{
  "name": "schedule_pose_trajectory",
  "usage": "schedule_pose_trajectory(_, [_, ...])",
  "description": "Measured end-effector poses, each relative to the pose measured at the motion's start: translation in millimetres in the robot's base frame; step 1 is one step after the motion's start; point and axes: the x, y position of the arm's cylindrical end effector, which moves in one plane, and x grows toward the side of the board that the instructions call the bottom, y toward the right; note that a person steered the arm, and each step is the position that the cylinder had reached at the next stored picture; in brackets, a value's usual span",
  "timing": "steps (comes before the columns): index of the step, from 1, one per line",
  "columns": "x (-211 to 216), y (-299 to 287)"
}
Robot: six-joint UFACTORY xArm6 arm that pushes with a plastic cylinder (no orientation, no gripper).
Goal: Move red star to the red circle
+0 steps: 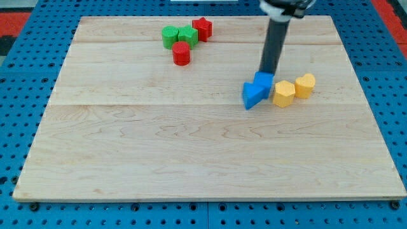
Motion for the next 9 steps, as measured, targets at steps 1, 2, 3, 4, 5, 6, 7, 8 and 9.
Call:
schedule_pose_trajectory(1, [44.4,-39.2])
schedule_pose_trajectory(2, [88.3,-55.4])
schedule_pose_trajectory(3, [85.0,-76.3])
schedule_pose_trajectory(4, [38.9,-91.9])
schedule_pose_trajectory(5, [-16.5,-84.8])
schedule_pose_trajectory(6, [-76.3,-36.3])
schedule_pose_trajectory(7, [-145.6,-0.5])
schedule_pose_trajectory(8, [-183.5,-45.6])
schedule_pose_trajectory(9, [-189.0,-128.9])
